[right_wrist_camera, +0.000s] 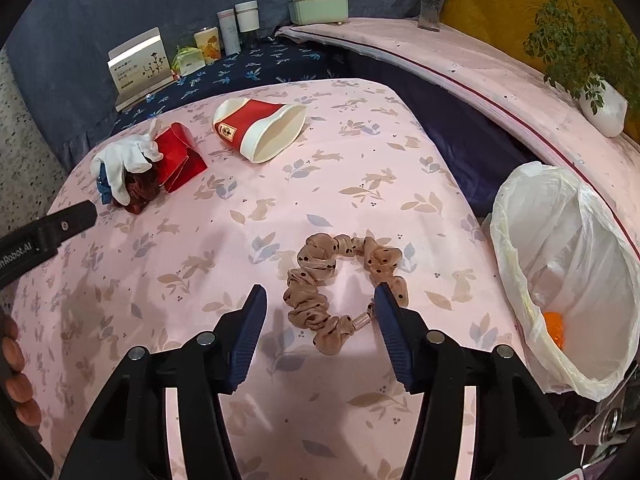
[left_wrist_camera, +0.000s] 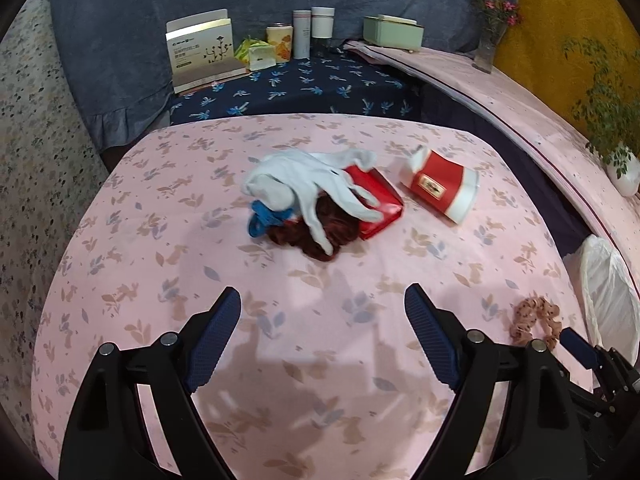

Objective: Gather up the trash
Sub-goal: 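Grasp the beige scrunchie with the right tool while the left tool grasps the white gloves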

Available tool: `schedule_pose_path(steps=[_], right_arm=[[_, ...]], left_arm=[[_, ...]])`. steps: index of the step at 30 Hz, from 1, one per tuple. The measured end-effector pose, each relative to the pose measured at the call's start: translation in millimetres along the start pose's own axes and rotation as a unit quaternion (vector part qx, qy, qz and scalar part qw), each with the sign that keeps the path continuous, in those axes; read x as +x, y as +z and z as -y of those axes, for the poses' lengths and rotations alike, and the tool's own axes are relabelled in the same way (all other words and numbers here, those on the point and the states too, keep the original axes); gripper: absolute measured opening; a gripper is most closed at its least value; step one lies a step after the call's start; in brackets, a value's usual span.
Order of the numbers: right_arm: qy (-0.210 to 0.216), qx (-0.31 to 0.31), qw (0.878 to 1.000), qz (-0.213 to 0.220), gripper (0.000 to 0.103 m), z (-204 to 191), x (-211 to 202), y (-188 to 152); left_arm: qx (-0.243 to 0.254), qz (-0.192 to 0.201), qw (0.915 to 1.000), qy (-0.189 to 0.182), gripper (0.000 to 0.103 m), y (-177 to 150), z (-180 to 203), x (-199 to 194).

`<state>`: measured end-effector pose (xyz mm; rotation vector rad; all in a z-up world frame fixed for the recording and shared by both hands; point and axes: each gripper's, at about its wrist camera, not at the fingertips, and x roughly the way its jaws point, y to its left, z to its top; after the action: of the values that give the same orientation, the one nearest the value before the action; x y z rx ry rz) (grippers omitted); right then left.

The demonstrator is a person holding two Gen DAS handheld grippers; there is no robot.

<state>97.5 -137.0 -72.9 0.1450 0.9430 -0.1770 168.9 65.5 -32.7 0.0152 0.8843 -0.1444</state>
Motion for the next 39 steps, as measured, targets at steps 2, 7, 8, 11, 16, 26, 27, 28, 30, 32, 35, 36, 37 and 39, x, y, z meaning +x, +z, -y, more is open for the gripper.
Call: schedule_pose_path(steps=[2, 7, 8, 11, 16, 26, 27, 28, 30, 32, 35, 36, 37, 39], right_arm=[[-0.001, -0.001, 1.0, -0.008, 0.044, -2.2, 6.6, 0.6], [0.003, -0.005, 1.0, -0.03, 0.022, -8.1, 23.5, -0.5], [0.004, -0.004, 1.0, -0.03, 0.02, -9.8, 25.0, -0.3], [0.012, -0.005, 0.999, -0.03, 0.016, -16.0, 27.7, 3.9], [0.029, -0.006, 0.999, -0.018, 0.015, -30.7, 26.6, 17.5], [0.055, -0.01, 0.998, 0.0, 0.015, -62.6, 26.7, 51.8], [0.056, -0.011, 0.998, 0.0, 0.015, -64.2, 26.9, 52.5], [0.057, -0.012, 0.998, 0.001, 0.015, -66.3, 27.3, 53.6], [0.059, -0.013, 0.998, 0.001, 0.015, -69.1, 27.7, 54.4], [0.062, -0.013, 0.998, 0.002, 0.015, -70.9, 26.6, 54.3], [0.065, -0.012, 0.998, 0.004, 0.015, -72.0, 22.6, 54.3], [0.066, -0.012, 0.998, 0.006, 0.015, -71.9, 20.7, 54.3], [0.067, -0.011, 0.998, 0.009, 0.015, -71.7, 18.1, 54.6], [0.069, -0.011, 0.997, 0.014, 0.015, -70.5, 12.4, 55.5]], left_arm=[[-0.007, 0.0, 1.0, 0.002, 0.08, 7.3, -8.1, 2.3], [-0.017, 0.003, 0.9998, 0.007, 0.08, 27.6, -25.4, 10.2], [-0.017, 0.003, 0.9998, 0.007, 0.08, 31.5, -27.1, 11.8], [-0.021, 0.0, 0.9998, 0.006, 0.08, 43.5, -33.3, 18.9], [-0.021, -0.003, 0.9998, 0.004, 0.08, 60.6, -38.8, 35.0], [-0.009, -0.025, 0.9996, -0.014, 0.059, 78.1, -38.8, 69.0], [-0.008, -0.03, 0.9994, -0.016, 0.05, 78.3, -38.1, 71.6], [-0.007, -0.033, 0.9993, -0.018, 0.04, 78.2, -37.4, 73.2], [-0.007, -0.035, 0.9991, -0.022, 0.024, 77.3, -36.0, 74.4], [-0.006, -0.032, 0.9992, -0.022, 0.019, 76.2, -34.6, 72.0], [-0.005, -0.026, 0.9994, -0.023, 0.012, 75.7, -32.2, 65.0], [-0.006, -0.023, 0.9994, -0.025, 0.011, 75.6, -31.1, 61.6], [-0.006, -0.021, 0.9994, -0.028, 0.01, 75.7, -29.6, 57.9], [-0.006, -0.014, 0.9994, -0.031, 0.01, 75.8, -25.4, 48.2]])
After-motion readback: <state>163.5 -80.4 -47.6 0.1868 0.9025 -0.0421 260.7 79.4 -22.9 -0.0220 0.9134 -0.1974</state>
